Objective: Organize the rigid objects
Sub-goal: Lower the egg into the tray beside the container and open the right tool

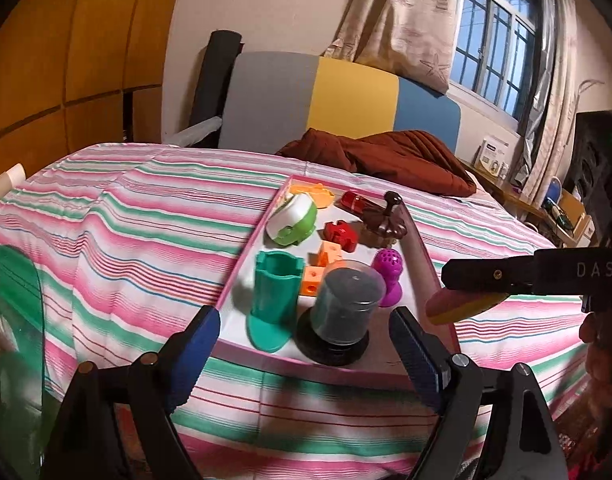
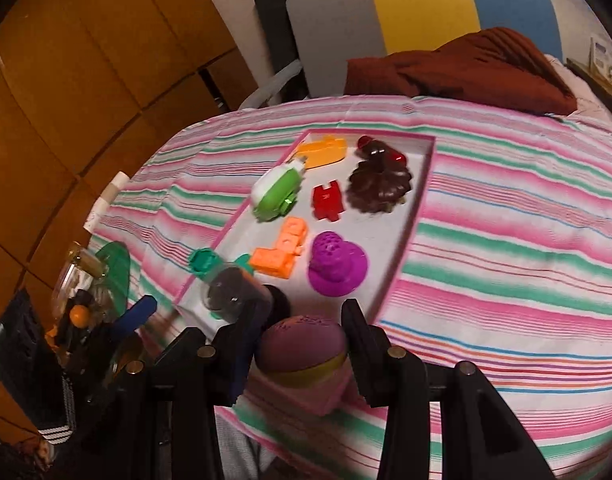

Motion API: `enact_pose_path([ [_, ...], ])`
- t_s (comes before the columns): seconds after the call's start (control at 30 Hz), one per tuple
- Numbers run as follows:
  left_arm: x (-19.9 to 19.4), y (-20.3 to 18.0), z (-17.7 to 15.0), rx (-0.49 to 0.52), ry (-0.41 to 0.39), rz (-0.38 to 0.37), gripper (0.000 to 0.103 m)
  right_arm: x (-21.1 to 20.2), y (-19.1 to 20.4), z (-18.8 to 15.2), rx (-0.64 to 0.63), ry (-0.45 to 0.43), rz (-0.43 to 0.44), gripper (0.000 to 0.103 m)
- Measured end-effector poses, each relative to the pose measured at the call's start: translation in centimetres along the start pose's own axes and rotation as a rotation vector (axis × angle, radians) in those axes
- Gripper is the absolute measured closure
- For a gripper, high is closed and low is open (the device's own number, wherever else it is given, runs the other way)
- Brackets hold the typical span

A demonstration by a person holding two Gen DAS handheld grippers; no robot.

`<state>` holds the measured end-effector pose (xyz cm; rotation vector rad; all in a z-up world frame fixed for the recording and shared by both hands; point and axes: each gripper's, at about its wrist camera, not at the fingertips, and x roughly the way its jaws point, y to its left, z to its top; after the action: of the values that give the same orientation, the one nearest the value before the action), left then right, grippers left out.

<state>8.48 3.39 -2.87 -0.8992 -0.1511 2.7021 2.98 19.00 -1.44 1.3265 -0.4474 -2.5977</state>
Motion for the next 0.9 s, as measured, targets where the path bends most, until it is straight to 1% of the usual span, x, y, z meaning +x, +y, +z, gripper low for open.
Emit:
enact_pose_path([
  [0.13,0.0,1.1,-0.1,-0.029,-0.001,0.007,0.016,0.8,0.7,0.2,0.001,0.026,0.022,0.061],
  [0.27,-0.1,2.0,-0.2,-0.051,-0.003,0.016,0.016,1.9,1.0,0.0,0.007,0.078,0.022,0.061],
  [0.43,-0.2,2.9,-0.2,-0.077,-0.007,0.022,0.016,3.4,1.1,-0.2,-0.003,0.154,-0.006,0.061],
  [0.57,-0.3,3.4,-0.4,-0.092,-0.007,0.025,0.016,4.1,1.0,-0.1,-0.006,0.183,-0.030,0.061],
  [0.6,-0.3,3.4,-0.4,-0.095,-0.008,0.025,0.016,4.5,1.0,-0.1,-0.013,0.208,-0.038,0.061],
  [0.63,-0.3,3.5,-0.4,-0.096,-0.007,0.025,0.016,4.9,1.0,-0.1,-0.021,0.236,-0.053,0.061],
  [0.7,-0.4,3.5,-0.4,-0.097,-0.008,0.024,0.016,5.4,0.6,0.1,-0.014,0.258,-0.091,0.061],
  [0.77,-0.4,3.5,-0.4,-0.096,-0.009,0.023,0.016,5.2,0.1,0.5,0.022,0.237,-0.085,0.061],
  [0.83,-0.3,3.4,-0.4,-0.093,-0.005,0.022,0.016,4.7,-0.3,1.1,0.056,0.196,-0.070,0.060],
  [0.9,-0.4,3.4,-0.5,-0.091,-0.004,0.021,0.016,3.8,-0.5,1.7,0.070,0.148,-0.075,0.060],
])
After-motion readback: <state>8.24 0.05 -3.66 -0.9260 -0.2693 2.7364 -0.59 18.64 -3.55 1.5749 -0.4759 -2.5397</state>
